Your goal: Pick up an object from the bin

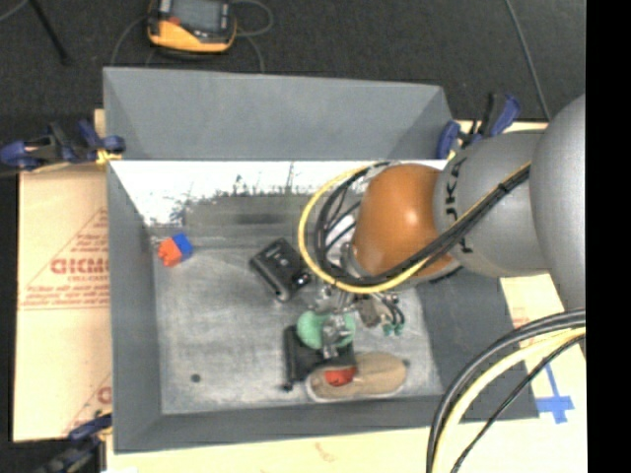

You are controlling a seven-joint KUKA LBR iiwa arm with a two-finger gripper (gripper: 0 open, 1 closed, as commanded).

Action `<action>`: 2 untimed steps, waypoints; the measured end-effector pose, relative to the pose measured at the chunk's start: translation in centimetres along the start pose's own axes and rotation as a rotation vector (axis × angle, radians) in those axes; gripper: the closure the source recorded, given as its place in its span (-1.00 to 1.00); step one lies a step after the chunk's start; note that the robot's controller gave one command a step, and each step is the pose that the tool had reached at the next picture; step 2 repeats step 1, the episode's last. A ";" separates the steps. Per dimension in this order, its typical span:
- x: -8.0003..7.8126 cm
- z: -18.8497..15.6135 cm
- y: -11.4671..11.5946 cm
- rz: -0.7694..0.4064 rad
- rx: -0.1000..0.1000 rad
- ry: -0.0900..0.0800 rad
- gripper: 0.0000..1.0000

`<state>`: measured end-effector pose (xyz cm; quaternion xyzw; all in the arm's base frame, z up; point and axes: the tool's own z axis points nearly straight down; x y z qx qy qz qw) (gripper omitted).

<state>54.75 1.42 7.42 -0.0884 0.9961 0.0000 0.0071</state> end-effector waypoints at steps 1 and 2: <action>1.8 -15.2 0.5 0.028 0.000 0.008 1.00; 1.8 -15.2 0.5 0.028 0.000 0.008 1.00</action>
Offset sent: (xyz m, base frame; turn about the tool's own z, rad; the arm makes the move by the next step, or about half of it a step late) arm 0.0000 0.0000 0.0000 0.0000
